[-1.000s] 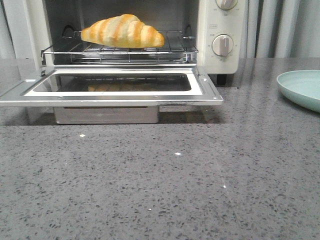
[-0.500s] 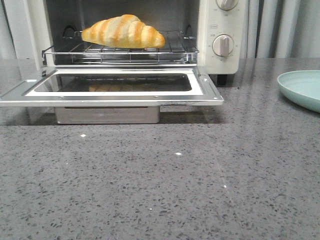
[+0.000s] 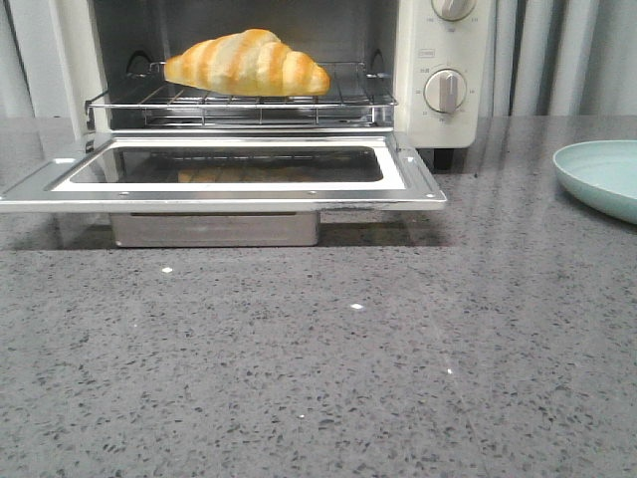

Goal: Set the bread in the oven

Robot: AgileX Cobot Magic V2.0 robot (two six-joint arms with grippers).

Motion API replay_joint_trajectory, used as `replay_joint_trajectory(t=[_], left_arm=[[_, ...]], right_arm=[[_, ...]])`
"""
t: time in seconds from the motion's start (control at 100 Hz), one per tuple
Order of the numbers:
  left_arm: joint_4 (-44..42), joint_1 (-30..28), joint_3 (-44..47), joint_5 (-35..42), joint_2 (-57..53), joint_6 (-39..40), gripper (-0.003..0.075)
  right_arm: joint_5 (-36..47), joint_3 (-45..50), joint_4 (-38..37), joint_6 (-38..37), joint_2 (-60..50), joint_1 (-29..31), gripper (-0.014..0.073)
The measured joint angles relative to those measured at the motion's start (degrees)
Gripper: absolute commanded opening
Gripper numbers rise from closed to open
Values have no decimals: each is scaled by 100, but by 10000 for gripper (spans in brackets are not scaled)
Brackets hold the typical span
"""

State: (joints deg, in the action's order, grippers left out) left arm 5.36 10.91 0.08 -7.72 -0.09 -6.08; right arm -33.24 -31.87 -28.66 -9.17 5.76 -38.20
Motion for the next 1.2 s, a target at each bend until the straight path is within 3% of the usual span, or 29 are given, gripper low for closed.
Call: replay_joint_trajectory(t=[0.36,1.2], left_arm=[[8,-193,0,-1050,0,17,-21],[8,-193,0,-1098,0,27,-21]], right_arm=[[0,0,-4,0,0,0,-48],[0,0,-4,-9,0,0,-48]])
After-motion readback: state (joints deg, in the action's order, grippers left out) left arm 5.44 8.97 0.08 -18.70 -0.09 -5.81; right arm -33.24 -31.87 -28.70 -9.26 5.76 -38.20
